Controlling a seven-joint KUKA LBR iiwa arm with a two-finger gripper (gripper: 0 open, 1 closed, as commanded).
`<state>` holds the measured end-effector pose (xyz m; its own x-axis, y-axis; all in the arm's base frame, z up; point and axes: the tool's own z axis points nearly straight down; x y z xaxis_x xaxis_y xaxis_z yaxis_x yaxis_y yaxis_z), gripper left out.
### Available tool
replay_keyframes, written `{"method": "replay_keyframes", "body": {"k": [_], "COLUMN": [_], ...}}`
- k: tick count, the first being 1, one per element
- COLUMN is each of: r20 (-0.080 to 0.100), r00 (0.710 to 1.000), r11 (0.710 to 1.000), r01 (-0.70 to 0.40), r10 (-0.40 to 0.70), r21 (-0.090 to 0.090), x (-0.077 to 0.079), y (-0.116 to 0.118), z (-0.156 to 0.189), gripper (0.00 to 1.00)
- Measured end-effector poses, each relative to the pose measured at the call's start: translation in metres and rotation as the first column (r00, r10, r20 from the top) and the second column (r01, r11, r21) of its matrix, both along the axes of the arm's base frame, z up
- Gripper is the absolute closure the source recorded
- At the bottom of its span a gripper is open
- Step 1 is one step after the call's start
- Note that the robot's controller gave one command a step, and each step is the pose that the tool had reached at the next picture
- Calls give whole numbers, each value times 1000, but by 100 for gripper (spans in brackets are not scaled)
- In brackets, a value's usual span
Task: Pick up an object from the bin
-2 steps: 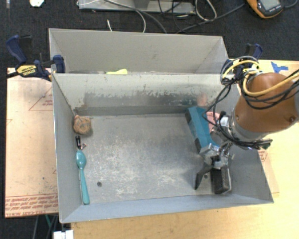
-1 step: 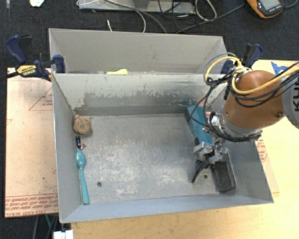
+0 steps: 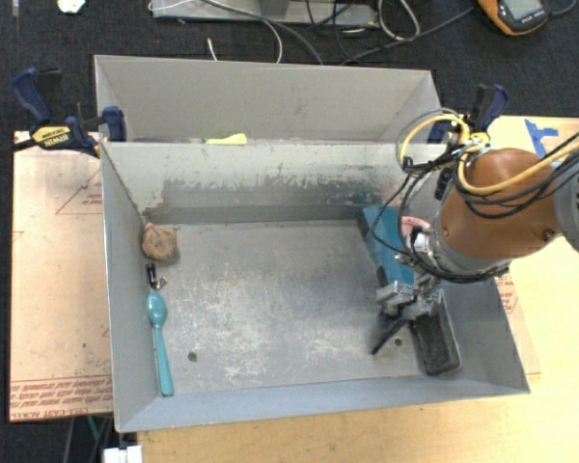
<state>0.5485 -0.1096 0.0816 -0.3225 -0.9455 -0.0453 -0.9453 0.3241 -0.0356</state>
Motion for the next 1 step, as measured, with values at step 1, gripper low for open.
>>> {"method": "replay_keyframes", "body": {"k": [1], "r20": [11], "r00": [998], "r11": [998], "r01": [-68], "r10": [68], "r21": [0], "x": [-17], "y": [-1], "z": [1], "gripper": [100]}}
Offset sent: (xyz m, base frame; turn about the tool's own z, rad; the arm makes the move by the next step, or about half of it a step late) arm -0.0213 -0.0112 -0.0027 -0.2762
